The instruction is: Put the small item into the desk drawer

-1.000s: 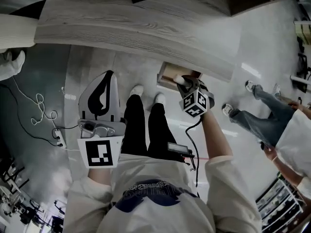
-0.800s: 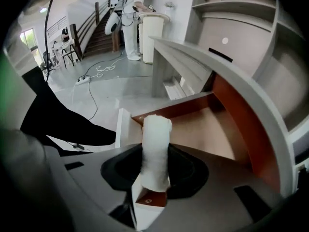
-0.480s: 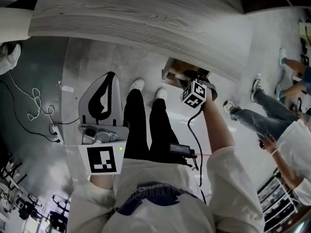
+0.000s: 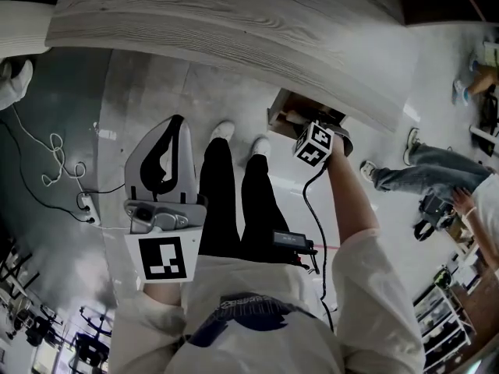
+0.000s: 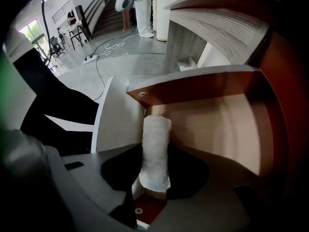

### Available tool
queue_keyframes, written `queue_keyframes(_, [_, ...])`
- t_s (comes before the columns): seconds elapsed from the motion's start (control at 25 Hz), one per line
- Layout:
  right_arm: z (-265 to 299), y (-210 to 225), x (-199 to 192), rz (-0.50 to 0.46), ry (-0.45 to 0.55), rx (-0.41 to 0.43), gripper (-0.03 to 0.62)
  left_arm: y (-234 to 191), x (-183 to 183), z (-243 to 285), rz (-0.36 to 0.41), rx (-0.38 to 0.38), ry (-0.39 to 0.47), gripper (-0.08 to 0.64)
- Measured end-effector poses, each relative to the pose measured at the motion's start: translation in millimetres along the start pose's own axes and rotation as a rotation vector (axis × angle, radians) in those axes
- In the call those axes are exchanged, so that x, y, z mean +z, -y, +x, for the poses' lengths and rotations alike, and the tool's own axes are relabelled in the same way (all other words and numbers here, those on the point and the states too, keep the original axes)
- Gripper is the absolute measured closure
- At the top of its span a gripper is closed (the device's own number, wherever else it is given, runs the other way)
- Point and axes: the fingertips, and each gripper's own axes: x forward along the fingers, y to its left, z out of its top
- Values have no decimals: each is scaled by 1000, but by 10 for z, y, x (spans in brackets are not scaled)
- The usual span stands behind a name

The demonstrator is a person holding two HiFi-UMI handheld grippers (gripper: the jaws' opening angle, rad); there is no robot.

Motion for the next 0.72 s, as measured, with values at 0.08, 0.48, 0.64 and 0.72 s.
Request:
queue_keyframes(0.08, [15, 0, -18, 4, -9, 2, 463, -22, -17, -10, 0, 2, -5, 554])
queue_keyframes(0.48, [66, -4, -44, -72, -63, -30, 462, -42, -100, -12, -4, -2, -19, 554])
queue_keyframes(0.64, [65, -11, -50, -64, -67, -36, 458, -28, -88, -2, -1, -5, -22, 554])
queue_keyframes(0.72, [49, -15, -45, -46, -60, -37, 453, -28, -62, 2, 0, -7, -20, 554])
